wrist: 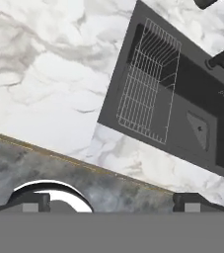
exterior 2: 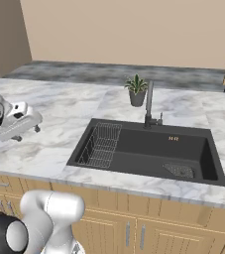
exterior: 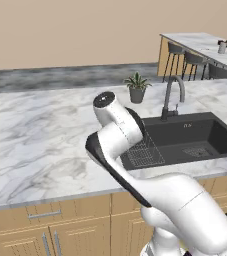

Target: Take the tongs from the drawer on the left and place them on the dining counter next to the tray containing the kebab skewer.

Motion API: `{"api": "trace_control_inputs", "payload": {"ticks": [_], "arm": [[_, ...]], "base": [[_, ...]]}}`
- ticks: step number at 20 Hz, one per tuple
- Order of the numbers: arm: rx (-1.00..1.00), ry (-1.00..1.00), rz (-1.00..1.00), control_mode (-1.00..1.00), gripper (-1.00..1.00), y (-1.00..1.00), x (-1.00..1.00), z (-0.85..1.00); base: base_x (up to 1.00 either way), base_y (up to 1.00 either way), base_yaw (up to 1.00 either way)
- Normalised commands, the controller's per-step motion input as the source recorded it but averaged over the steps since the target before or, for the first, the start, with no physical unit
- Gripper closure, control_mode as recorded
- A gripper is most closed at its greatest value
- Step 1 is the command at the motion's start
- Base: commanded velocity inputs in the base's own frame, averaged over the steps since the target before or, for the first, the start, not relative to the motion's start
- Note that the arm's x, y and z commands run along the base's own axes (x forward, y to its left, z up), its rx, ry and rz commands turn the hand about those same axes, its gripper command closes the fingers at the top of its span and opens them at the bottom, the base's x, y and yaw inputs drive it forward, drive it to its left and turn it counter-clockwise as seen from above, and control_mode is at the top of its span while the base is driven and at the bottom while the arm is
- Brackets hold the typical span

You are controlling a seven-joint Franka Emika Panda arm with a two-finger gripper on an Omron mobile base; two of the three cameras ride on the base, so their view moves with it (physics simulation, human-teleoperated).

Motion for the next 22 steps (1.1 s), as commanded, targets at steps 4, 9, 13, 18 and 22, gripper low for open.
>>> {"api": "trace_control_inputs", "payload": {"ticks": [4, 9, 13, 18, 22], "arm": [[-0.25, -0.19, 0.17, -1.00, -1.00, 0.76, -0.38, -0.36], [-0.21, -0.06, 0.18, -1.00, -1.00, 0.70, -0.20, -0.34], [-0.12, -0.06, 0.16, -1.00, -1.00, 0.57, -0.19, -0.19], [-0.11, -0.05, 0.16, -1.00, -1.00, 0.50, -0.16, -0.15], [-0.10, 0.00, 0.15, -1.00, -1.00, 0.47, 0.00, -0.23]], "base": [[0.00, 0.00, 0.00], [0.00, 0.00, 0.00], [0.00, 0.00, 0.00], [0.00, 0.00, 0.00], [0.00, 0.00, 0.00]]}}
